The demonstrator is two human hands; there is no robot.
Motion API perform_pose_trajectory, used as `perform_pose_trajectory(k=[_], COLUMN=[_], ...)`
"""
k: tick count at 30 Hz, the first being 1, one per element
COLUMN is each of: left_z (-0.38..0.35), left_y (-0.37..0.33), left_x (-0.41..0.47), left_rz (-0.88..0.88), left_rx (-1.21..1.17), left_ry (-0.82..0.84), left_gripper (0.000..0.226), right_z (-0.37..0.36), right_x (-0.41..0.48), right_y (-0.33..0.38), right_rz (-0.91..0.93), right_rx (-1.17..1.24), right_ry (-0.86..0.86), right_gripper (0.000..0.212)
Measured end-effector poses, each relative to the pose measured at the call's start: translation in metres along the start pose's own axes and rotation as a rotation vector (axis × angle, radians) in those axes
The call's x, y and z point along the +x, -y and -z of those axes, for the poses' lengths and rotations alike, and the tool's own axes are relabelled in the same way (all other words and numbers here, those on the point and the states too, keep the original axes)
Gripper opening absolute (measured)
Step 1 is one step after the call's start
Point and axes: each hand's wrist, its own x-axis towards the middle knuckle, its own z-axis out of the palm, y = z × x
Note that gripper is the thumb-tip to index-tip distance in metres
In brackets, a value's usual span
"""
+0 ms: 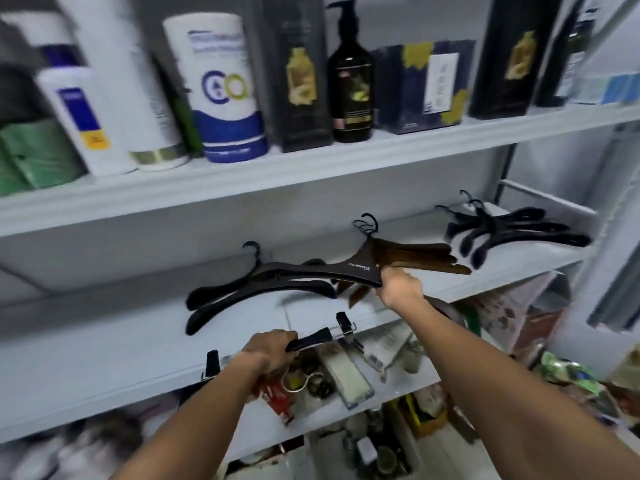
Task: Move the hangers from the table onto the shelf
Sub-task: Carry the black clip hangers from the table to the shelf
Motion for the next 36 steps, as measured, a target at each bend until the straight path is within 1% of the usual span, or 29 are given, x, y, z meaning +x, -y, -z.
perform_pose_trajectory(k=[3,8,12,16,20,23,26,29,32,36], left_z=[0.001,-0.004,-0.008,-0.002,0.002,0.005,0.006,0.005,0.005,0.008], left_y=[0.050,0.125,0.164,0.193,0.201,0.202,0.200,0.197,0.196,0.195], left_x=[-0.024,-0.062,-0.082,-0.090,-0.089,-0.087,-0.083,-0.079,-0.076,-0.073], left_rz=[0.060,0.150,0.184,0.224,0.244,0.255,0.266,0.276,0.287,0.299], left_rx=[-0.026,-0.072,-0.046,-0.051,-0.103,-0.099,-0.082,-0.105,-0.125,-0.163], left_ry=[0.001,-0.004,-0.011,-0.017,0.013,0.030,0.041,0.024,-0.003,-0.013], left_gripper=[0.024,0.018,0.018,0.023,0.021,0.028,0.028,0.027,0.033,0.032], right_z=[-0.019,-0.055,-0.078,-0.098,-0.122,-0.136,-0.141,-0.142,-0.148,-0.155], right_x=[0.008,0.018,0.028,0.046,0.059,0.068,0.078,0.084,0.089,0.091], right_y=[0.047,0.115,0.157,0.189,0.193,0.193,0.196,0.194,0.184,0.172], right_rz=[0.027,0.121,0.160,0.196,0.215,0.250,0.301,0.347,0.395,0.450], right_rx=[-0.014,-0.022,-0.048,-0.098,-0.165,-0.167,-0.162,-0.173,-0.164,-0.173], right_ry=[0.060,0.070,0.089,0.123,0.157,0.134,0.116,0.103,0.114,0.133], right_gripper=[0.033,0.028,0.028,0.029,0.030,0.034,0.038,0.038,0.038,0.034])
